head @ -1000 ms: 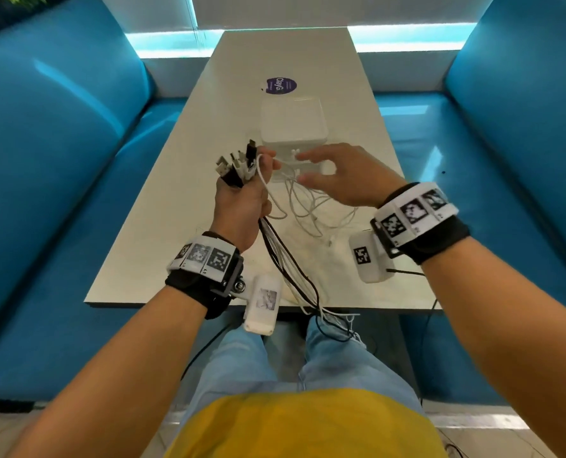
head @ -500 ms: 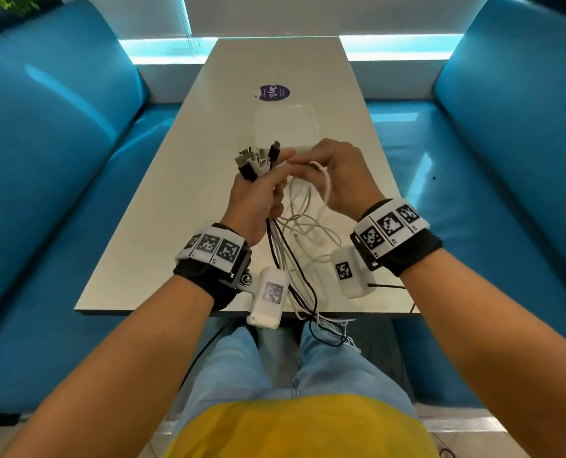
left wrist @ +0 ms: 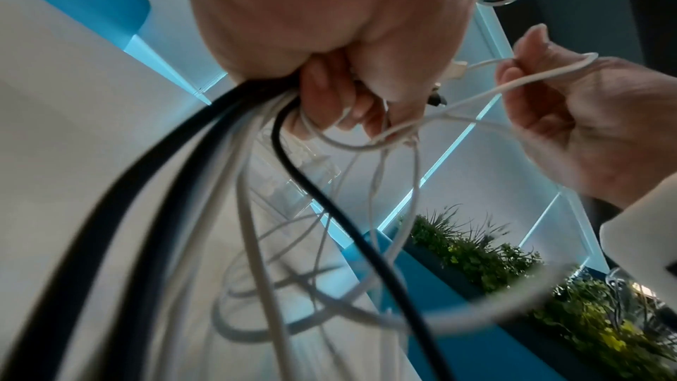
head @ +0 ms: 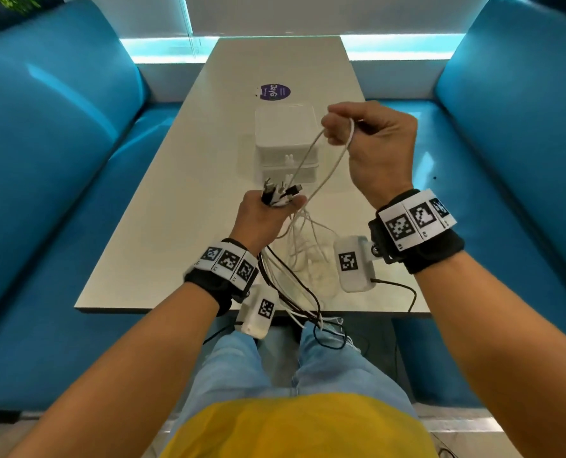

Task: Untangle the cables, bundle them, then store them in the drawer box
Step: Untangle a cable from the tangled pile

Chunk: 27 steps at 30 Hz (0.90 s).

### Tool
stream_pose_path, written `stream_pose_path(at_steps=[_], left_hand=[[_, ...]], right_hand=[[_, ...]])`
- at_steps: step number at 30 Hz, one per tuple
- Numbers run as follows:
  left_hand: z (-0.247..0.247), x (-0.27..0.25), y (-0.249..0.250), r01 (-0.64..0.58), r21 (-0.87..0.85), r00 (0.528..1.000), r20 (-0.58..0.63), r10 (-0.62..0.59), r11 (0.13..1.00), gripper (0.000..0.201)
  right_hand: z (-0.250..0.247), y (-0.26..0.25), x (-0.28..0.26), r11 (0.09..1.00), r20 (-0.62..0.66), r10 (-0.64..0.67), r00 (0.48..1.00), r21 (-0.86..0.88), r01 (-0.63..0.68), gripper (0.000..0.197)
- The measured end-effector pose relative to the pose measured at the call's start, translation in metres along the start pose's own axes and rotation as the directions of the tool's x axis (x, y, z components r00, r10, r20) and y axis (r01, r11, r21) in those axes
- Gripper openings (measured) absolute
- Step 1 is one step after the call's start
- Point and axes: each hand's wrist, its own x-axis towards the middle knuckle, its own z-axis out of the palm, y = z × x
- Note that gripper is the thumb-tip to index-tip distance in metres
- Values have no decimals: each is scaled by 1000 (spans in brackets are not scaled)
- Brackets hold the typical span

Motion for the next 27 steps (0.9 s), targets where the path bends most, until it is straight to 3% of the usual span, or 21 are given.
stream_pose_path(at_steps=[3,5,7,9,11,13,14,15,17,19,20,22,25,27], left_hand=[[-2,-1,3,-2,-89,999,-49,-2,996,7],[-5,-1,7,-27,-165,995,-101,10,986,14],[-6,-2,6,-32,-191,987,-163,0,981,13],[-6,-1,4,-37,-173,981,-196,3,984,6],[-6,0,3,-40,-107,978,-209,17,993,18],[-4,0,2,-44,-3,985,-167,43,999,11],[-2,-1,3,-49,76,990,-131,59,996,10],[1,-1,2,-56,153,991,-110,73,987,11],[5,-4,6,-106,186,987,-100,126,977,8],[5,-4,6,-140,178,983,-92,158,974,13],[3,-5,6,-142,178,983,-93,160,974,17],[-1,-5,3,-113,145,987,-98,128,983,23],[-4,-7,9,-72,148,991,-98,87,986,5],[-5,-5,10,-60,194,995,-65,74,979,19]], right_hand=[[-11,7,0,994,-105,-78,991,-79,70,18],[-26,16,3,941,-44,2,999,-338,-16,19],[-44,19,4,722,101,245,964,-683,-112,30],[-58,16,4,529,129,404,905,-841,-116,44],[-57,5,5,545,116,332,936,-834,-89,52],[-41,-4,4,664,173,168,970,-748,18,44],[-30,-6,2,694,250,125,960,-714,96,37],[-21,-8,-1,689,352,123,928,-703,175,33],[-8,-5,-6,598,534,271,801,-746,294,34],[-4,-1,-6,498,559,456,692,-805,322,27],[-4,-1,-5,500,556,491,671,-810,306,22],[-5,-2,-1,558,553,449,702,-787,263,20],[-12,-1,9,682,389,253,886,-721,122,21],[-18,-4,13,745,243,123,962,-663,72,22]])
